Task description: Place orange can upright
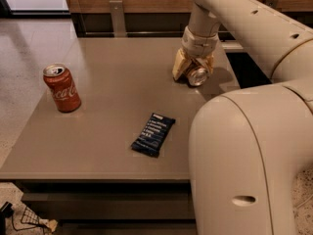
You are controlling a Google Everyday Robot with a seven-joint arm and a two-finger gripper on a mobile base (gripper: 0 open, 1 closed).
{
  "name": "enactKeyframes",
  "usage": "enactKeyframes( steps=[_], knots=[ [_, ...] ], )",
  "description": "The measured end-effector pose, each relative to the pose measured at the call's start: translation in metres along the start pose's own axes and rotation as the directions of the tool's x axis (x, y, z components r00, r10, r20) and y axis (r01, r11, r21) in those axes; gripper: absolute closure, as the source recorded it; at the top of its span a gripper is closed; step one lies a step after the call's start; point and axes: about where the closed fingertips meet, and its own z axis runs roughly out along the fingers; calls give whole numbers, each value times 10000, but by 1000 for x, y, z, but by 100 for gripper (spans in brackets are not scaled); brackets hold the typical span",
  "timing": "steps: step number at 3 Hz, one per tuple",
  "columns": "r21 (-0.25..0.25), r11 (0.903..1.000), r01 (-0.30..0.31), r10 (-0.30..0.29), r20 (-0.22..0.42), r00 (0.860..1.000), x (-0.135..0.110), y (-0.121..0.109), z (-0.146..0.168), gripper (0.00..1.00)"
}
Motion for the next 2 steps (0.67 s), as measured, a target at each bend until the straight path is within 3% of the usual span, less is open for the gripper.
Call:
enactKeyframes(
  steps=[2],
  knots=[
    [-5,10000,6,-6,11,10000,-1,1,-3,88]
  ],
)
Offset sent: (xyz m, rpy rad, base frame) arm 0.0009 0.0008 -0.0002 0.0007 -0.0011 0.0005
